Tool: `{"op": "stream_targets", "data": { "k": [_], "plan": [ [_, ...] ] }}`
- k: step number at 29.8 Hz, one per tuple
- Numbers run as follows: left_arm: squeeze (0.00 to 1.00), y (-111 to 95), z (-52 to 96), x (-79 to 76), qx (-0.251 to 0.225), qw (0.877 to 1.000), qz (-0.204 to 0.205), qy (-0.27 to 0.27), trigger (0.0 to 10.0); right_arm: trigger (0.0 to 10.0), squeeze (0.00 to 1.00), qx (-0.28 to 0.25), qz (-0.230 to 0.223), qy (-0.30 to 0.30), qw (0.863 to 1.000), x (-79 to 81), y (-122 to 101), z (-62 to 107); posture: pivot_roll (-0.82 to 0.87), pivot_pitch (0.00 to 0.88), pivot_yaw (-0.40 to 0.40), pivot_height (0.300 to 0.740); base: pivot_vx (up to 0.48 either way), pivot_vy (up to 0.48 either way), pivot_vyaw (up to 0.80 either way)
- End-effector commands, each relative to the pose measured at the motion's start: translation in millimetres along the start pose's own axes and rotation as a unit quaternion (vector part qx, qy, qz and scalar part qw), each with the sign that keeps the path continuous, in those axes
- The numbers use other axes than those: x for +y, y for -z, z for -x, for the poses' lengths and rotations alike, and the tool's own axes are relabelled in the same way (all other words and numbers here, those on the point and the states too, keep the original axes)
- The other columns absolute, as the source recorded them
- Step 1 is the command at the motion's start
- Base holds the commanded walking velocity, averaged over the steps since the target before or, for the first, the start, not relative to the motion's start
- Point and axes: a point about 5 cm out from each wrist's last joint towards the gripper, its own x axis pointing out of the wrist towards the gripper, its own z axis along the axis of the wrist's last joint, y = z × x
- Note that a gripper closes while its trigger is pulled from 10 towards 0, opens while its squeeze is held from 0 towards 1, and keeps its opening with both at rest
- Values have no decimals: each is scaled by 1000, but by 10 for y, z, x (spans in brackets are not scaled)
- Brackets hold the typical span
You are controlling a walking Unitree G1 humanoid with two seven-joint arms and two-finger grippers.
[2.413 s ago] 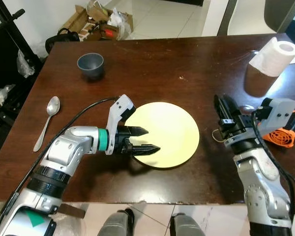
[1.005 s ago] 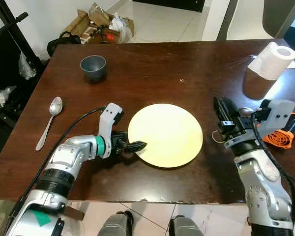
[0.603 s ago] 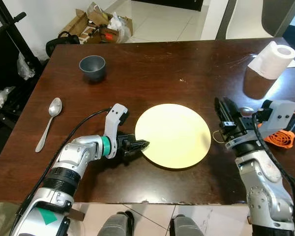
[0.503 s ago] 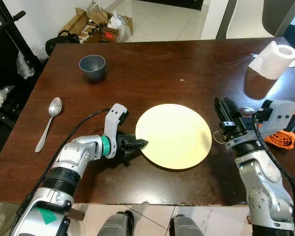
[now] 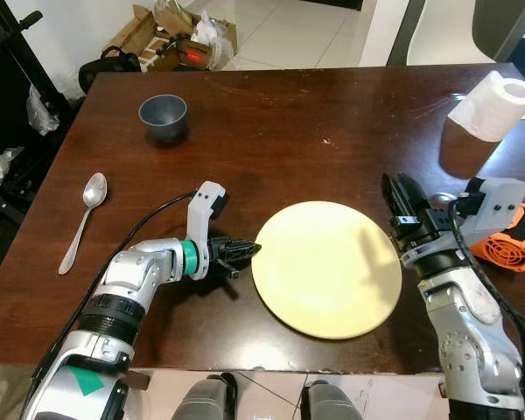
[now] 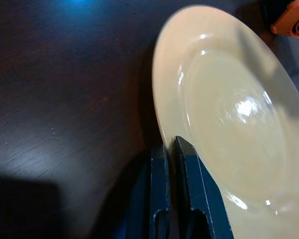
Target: Setting the table
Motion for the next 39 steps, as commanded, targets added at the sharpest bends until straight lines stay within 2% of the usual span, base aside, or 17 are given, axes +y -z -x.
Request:
{"op": "stream_targets", "data": {
  "k": [1,3,4,5,6,9,14,17,24,25,26,27,29,30,33,37,39],
  "plan": [
    [0,57,8,27,11,1000,14,-14,0,10000,0,0,0,2,1000,-2,-15,15,-7,38,97,740,0,0,0],
    [0,43,9,27,9,1000,15,-15,0,10000,0,-1,1,2,1000,-3,-15,15,-7,38,97,740,0,0,0],
    [0,-84,28,40,-20,999,17,-24,9098,10000,0,-1,1,2,1000,-5,-21,13,-7,38,95,740,0,0,0],
    [0,-177,45,47,-41,999,19,-30,10000,10000,0,-2,2,3,1000,-8,-25,12,-7,38,95,740,0,0,0],
    [0,-177,45,47,-41,999,19,-30,10000,10000,0,-2,2,3,1000,-8,-25,12,-7,38,95,740,0,0,0],
    [0,-485,163,23,-103,994,24,-18,10000,10000,0,-6,5,7,1000,-46,-60,16,-4,36,92,740,0,0,0],
    [0,-695,300,22,-135,991,10,-17,10000,10000,0,-17,8,15,1000,-107,-139,27,-2,37,93,740,0,0,0],
    [0,-733,323,34,-143,990,7,-20,10000,10000,0,-19,7,17,1000,-118,-153,30,-2,37,93,740,0,0,0],
    [0,-870,389,53,-179,984,6,-21,10000,10000,0,-28,-52,35,998,-195,-136,105,-7,30,90,740,0,0,0],
    [0,-880,392,49,-185,982,10,-18,10000,10000,0,-28,-74,38,996,-216,-115,135,-7,29,91,740,0,0,0],
    [0,-898,395,33,-197,980,25,-7,10000,10000,0,-28,-121,29,992,-217,-78,183,-12,26,92,740,0,0,0],
    [0,-898,395,33,-197,980,25,-7,10000,10000,0,-28,-121,29,992,-217,-78,183,-12,26,92,740,0,0,0],
    [0,-927,404,10,-218,975,52,8,10000,10000,0,-34,-203,4,979,-183,-20,260,-12,24,92,740,0,0,0],
    [0,-927,404,10,-218,975,52,8,10000,10000,0,-34,-203,4,979,-183,-20,260,-12,24,92,740,0,0,0],
    [0,-988,423,-14,-245,966,80,19,10000,10000,0,-64,-318,-41,945,-78,-10,351,-10,22,91,740,0,0,0],
    [0,-1056,450,-41,-266,959,98,33,10000,10000,0,-74,-347,-58,933,-46,-21,383,-10,21,92,740,0,0,0],
    [0,-1056,450,-41,-266,959,98,33,10000,10000,0,-74,-347,-58,933,-46,-21,383,-10,21,92,740,0,0,0]
  ]
}}
